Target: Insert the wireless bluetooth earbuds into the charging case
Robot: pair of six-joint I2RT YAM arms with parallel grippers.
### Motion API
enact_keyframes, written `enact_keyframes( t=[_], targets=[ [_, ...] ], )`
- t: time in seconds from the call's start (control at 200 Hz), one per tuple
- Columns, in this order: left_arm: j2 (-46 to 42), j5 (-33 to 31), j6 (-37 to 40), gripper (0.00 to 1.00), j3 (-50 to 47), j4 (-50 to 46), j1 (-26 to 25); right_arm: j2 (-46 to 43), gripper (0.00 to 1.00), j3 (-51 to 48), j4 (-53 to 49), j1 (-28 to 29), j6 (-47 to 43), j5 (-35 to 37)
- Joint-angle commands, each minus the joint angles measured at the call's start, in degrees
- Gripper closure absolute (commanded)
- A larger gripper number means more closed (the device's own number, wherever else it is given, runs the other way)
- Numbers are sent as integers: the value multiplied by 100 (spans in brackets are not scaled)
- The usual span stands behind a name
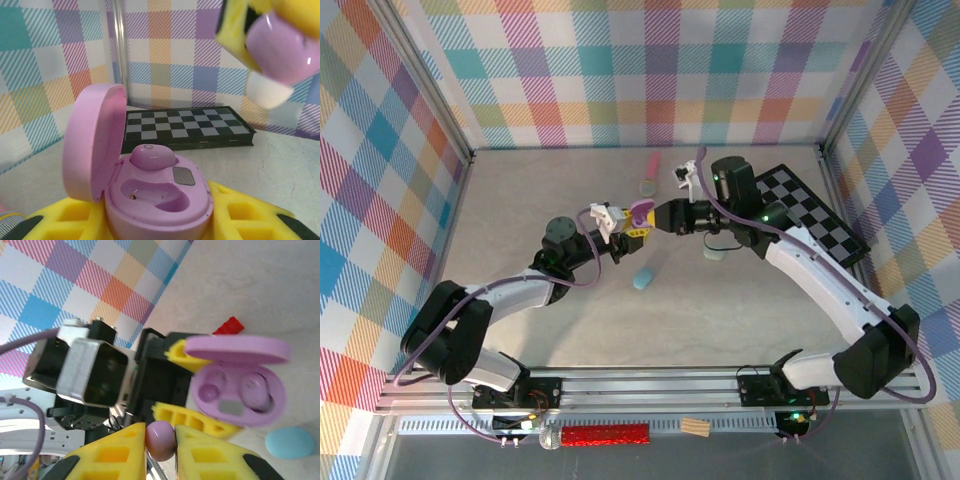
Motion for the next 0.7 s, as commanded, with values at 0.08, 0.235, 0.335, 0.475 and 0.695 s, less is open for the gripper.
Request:
enact_keyframes(
  t=[0.08, 0.235, 0.335, 0.475, 0.695],
  targets=[
    [115, 123, 206, 62, 253, 484, -129, 285, 80, 273, 278, -30, 70, -367],
    [57, 181, 210, 62, 315, 401, -154, 396, 80, 257, 244, -38, 48, -319],
    [-23, 225, 285, 62, 320, 287, -162, 437, 80, 206, 259, -65, 62, -290],
    [-117, 280, 350, 62, 297, 177, -167, 468, 80, 187, 291, -78, 72, -256],
    [-228, 239, 374, 62, 271, 124, -167, 537, 81, 205, 246, -74, 71, -177]
  ],
)
